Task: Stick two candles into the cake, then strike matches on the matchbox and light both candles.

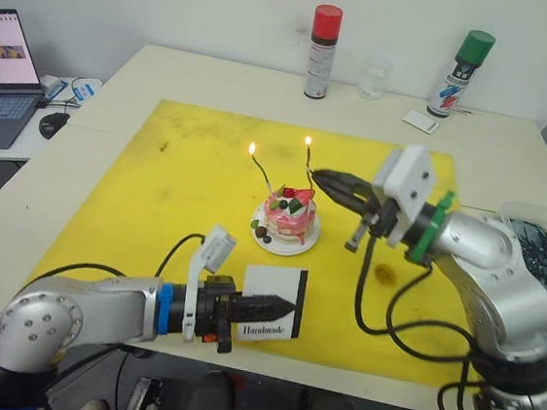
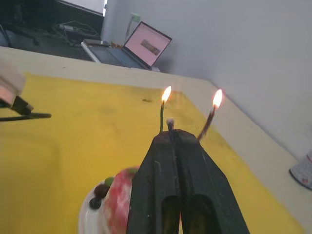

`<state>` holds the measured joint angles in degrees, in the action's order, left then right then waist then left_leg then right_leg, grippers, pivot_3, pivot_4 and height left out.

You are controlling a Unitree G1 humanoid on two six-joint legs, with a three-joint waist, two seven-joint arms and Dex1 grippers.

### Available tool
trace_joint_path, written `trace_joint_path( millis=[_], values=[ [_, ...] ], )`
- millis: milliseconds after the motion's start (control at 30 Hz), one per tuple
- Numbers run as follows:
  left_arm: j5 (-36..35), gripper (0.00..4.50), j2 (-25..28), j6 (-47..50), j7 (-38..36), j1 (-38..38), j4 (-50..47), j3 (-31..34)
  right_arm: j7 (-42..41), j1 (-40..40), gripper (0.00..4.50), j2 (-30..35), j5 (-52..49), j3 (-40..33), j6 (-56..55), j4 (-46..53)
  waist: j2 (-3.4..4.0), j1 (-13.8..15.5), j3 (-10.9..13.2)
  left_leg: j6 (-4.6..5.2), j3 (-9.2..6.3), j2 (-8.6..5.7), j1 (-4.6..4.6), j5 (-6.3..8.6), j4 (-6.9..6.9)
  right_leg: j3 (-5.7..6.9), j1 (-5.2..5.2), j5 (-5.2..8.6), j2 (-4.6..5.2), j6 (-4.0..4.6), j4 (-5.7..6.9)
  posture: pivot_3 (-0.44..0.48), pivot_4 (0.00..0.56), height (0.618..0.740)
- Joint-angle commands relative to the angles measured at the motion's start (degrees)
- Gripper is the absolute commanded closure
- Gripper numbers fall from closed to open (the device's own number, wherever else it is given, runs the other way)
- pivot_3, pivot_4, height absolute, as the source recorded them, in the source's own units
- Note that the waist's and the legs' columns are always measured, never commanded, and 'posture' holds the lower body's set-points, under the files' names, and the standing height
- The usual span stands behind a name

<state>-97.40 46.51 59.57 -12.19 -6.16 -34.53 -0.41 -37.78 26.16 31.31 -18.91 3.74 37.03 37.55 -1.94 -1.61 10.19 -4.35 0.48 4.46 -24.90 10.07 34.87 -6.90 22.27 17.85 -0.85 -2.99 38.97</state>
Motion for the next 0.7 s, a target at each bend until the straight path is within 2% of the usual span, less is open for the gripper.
trace_joint_path(
  millis=[33, 233, 433, 700],
  values=[
    [-0.2, 4.50, -0.5, -1.4, -1.3, -0.9, -2.1, -0.3, 1.5, -1.0, 4.46, 2.0, -1.4, -4.8, 1.6, 4.2, 0.00, 0.0, 0.0, -0.01, -0.02, 0.02, 0.01, 0.00, 0.00, 0.02, 0.00, 0.02, -0.02, 0.03, 0.02, 0.000, 0.150, 0.740],
    [2.9, 4.50, -3.1, -1.0, -2.6, -5.1, 1.8, -2.8, 4.0, -1.5, 4.46, 3.5, -0.3, -8.8, 1.6, 1.0, 0.00, -0.3, 0.0, 0.01, -0.03, 0.00, 0.07, -0.01, 0.09, -0.06, -0.03, 0.09, -0.08, 0.00, 0.05, 0.000, 0.150, 0.740],
    [5.8, 4.50, -6.0, -0.8, -3.5, -7.6, 4.3, -4.4, 8.1, -5.7, 4.46, 6.8, 4.2, -15.6, -0.3, -3.3, -0.01, 0.0, 0.0, 0.01, -0.01, -0.05, 0.03, -0.01, 0.08, -0.06, -0.03, -0.02, -0.05, -0.13, 0.01, 0.000, 0.150, 0.740],
    [10.5, 4.50, -11.8, -1.0, -3.2, -9.2, 6.0, -6.6, 17.5, -9.3, 4.46, 10.8, 12.6, -25.7, -1.1, -20.1, -0.01, -0.1, 0.0, 0.02, 0.03, -0.07, 0.02, -0.01, 0.07, -0.11, -0.04, -0.06, -0.05, -0.07, 0.03, 0.000, 0.150, 0.740]
  ],
)
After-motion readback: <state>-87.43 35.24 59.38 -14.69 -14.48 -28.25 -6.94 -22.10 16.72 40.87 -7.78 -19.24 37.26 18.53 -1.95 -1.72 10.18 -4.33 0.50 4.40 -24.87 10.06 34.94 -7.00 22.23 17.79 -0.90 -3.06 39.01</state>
